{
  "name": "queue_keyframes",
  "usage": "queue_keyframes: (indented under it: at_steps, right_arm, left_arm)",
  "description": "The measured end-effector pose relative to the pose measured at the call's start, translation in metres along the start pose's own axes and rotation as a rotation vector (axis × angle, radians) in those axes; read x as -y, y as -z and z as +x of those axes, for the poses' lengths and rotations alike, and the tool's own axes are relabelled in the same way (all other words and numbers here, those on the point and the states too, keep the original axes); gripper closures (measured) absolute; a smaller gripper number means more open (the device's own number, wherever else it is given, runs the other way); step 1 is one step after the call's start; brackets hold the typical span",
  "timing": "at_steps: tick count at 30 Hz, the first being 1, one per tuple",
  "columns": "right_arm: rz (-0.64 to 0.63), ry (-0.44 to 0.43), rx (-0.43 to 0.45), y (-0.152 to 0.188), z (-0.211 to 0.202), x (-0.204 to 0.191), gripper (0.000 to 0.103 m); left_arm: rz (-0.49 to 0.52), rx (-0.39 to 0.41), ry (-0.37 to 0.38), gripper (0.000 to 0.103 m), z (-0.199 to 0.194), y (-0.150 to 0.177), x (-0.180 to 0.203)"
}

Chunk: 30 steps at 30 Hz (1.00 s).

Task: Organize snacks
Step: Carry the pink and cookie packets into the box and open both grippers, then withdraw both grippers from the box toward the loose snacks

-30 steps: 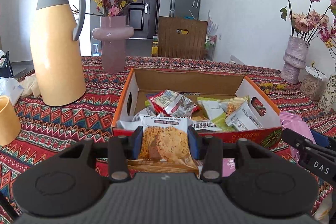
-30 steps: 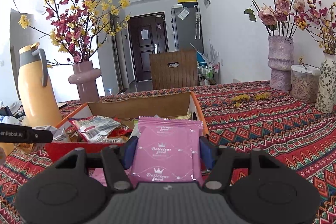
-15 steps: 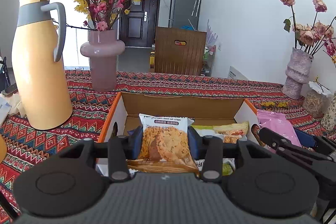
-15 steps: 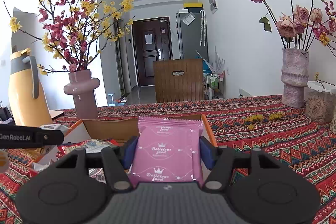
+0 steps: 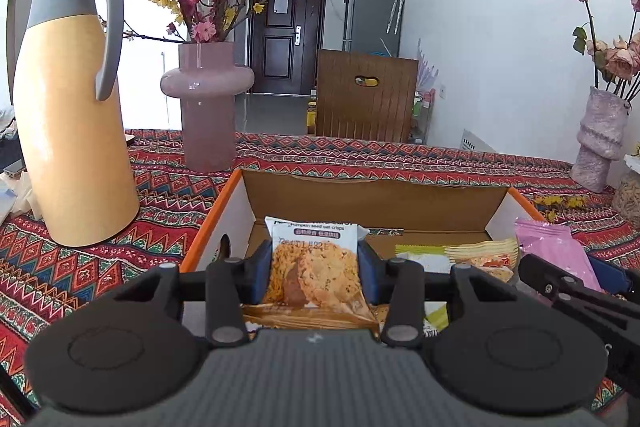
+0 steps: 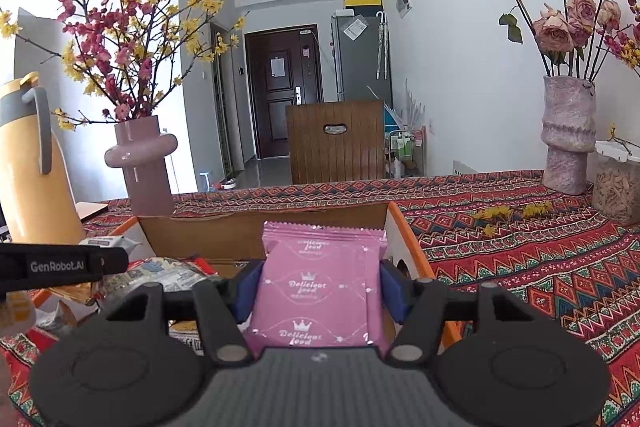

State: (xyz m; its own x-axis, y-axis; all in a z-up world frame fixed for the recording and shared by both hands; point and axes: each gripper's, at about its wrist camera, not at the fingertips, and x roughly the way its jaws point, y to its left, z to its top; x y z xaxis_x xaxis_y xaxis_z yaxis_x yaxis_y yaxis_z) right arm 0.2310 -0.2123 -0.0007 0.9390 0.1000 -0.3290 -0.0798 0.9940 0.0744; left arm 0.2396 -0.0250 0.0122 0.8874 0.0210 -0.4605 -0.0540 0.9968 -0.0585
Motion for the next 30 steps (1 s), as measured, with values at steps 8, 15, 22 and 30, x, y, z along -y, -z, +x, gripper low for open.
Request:
queue_keyframes:
  at_steps: [8, 15, 22, 30]
  right_arm:
    - [0.044, 0.022, 0.03, 0.001, -0.007, 0.008, 0.012]
    - [0.075, 0.027, 0.033, 0.001, -0.007, 0.013, 0.0]
    - [0.079, 0.025, 0.028, 0.001, -0.006, 0.013, 0.0]
    - [0.063, 0.036, 0.079, -0.011, -0.026, 0.012, 0.0]
  left_arm:
    - [-0.056, 0.068, -0.021, 0.013, -0.011, 0.0, -0.012]
    - [-0.083, 0.088, -0.035, 0.0, -0.014, 0.0, -0.015]
    - [-0.102, 0.073, -0.061, 0.0, -0.012, -0.002, -0.016]
    - [-0.098, 0.111, -0.083, 0.0, -0.045, -0.01, -0.018]
